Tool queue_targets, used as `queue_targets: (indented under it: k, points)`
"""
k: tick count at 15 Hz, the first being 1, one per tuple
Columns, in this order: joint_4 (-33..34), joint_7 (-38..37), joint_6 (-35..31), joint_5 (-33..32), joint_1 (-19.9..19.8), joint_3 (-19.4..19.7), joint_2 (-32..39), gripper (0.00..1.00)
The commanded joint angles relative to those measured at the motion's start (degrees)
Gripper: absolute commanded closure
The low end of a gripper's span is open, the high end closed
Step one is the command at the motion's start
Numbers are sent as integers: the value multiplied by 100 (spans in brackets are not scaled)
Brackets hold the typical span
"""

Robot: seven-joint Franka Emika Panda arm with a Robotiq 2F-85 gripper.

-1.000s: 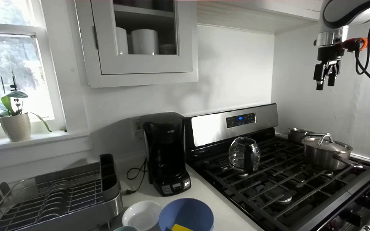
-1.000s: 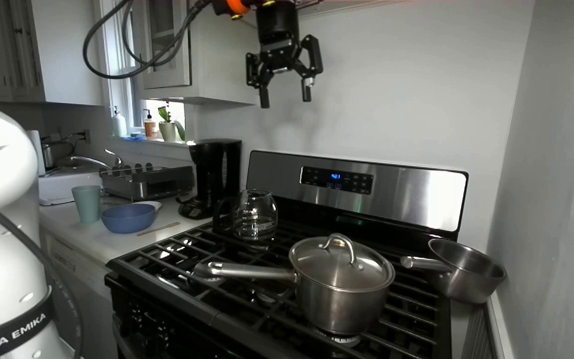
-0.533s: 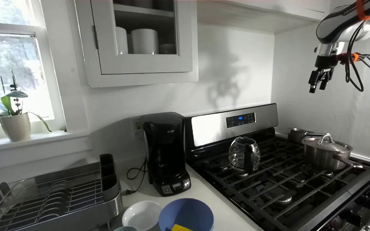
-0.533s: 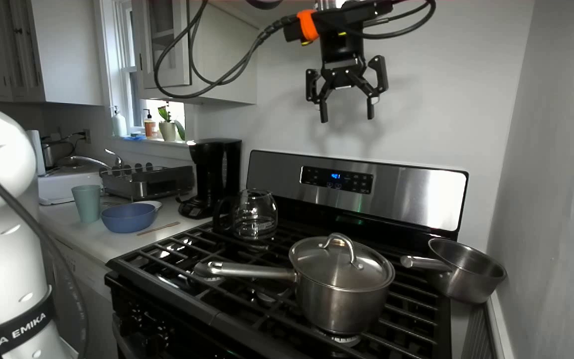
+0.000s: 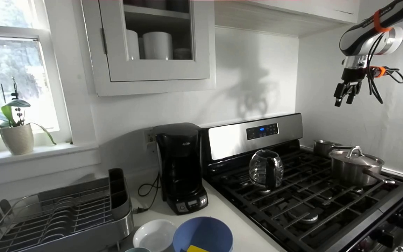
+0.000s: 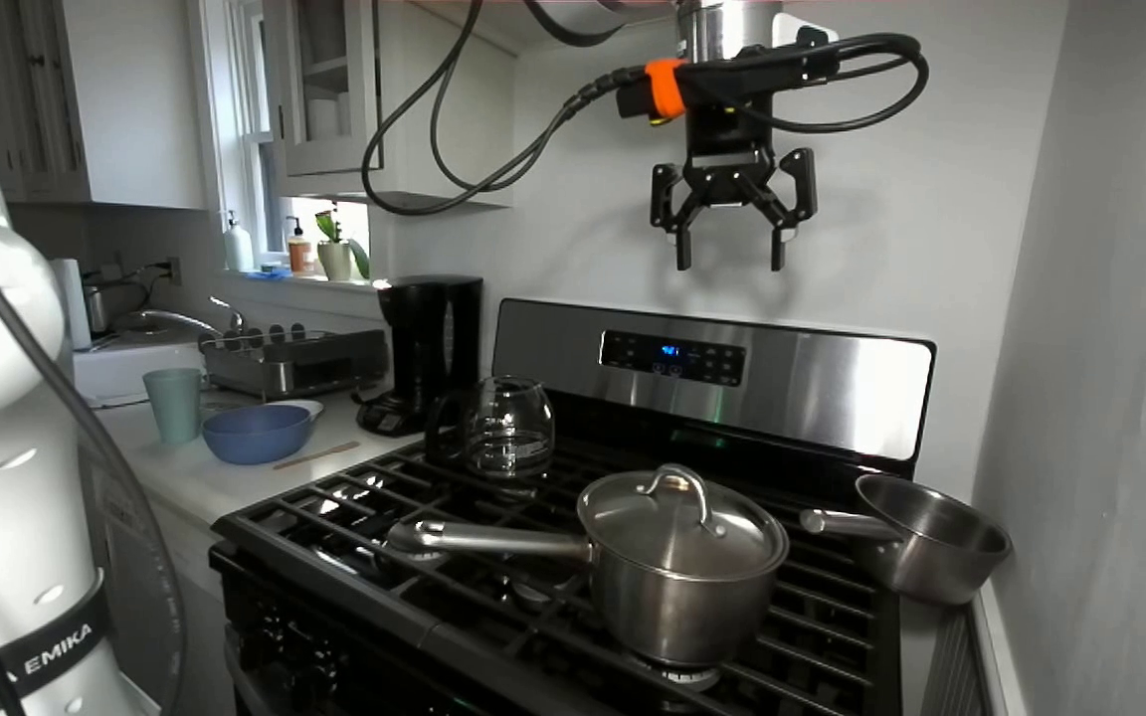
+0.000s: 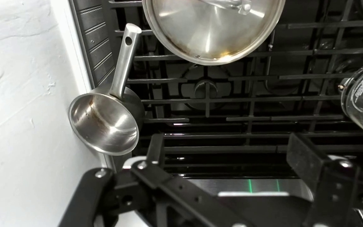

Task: Move the pot on the top right slightly to the left

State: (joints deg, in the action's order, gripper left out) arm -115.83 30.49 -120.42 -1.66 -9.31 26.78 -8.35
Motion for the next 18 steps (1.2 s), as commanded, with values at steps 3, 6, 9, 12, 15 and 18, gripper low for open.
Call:
queue_targets:
  k: [3, 6, 9, 12, 15, 18]
  points:
    - [38, 39, 22, 56, -239, -222, 29, 0]
    - [333, -2, -311, 252, -321, -223, 602, 0]
    - [567, 27, -807, 408, -469, -271, 1185, 0]
    - [957, 52, -1009, 669, -722, -417, 1860, 0]
    - [1395, 125, -1110, 911, -1070, -662, 2460, 0]
    - [1779, -1, -1218, 878, -1356, -910, 2975, 0]
